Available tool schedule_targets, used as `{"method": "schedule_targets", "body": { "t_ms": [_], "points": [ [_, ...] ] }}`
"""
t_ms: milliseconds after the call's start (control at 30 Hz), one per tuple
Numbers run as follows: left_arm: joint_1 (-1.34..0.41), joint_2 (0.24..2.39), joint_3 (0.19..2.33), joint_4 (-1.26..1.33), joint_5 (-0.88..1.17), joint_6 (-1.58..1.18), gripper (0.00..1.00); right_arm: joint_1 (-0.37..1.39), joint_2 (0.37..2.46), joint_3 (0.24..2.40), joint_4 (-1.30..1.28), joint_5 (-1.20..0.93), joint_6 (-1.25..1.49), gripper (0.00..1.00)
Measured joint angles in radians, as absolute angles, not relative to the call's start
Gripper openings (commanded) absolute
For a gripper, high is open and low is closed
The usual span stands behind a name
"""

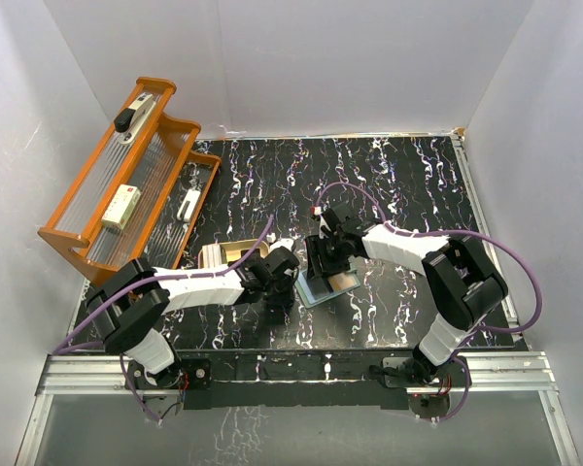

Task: Put the credit cards into the card holder
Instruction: Insert the credit card into the card holder.

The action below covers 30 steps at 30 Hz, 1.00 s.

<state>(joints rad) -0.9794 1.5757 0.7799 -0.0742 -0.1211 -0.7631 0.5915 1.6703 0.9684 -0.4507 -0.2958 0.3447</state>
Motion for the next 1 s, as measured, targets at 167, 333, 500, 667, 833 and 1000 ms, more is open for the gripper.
{"method": "schedule_targets", "body": {
  "t_ms": [167,333,500,667,833,1000],
  "points": [
    [-0.979,1.569,0.770,-0.063,-0.124,-0.768,0.10,0.588,1.666,0.945,-0.405,-0.327,0.395,0.49],
    [-0.979,1.567,0.766,-0.060,-0.126,-0.770,0.10,0.589,1.655,0.915,-0.356,-0.354,0.439,0.44],
    [-0.979,1.567,0.765,-0.060,-0.129,-0.771,0.10,0.596,1.644,0.882,-0.315,-0.369,0.470,0.36],
    [-0.979,1.565,0.765,-0.061,-0.132,-0.770,0.10,0.614,1.641,0.867,-0.292,-0.369,0.493,0.28],
    [-0.979,1.562,0.765,-0.070,-0.137,-0.770,0.10,0.630,1.626,0.849,-0.284,-0.350,0.515,0.26],
    [-0.979,1.553,0.763,-0.086,-0.145,-0.770,0.11,0.647,1.614,0.846,-0.292,-0.324,0.526,0.34]
  ]
}}
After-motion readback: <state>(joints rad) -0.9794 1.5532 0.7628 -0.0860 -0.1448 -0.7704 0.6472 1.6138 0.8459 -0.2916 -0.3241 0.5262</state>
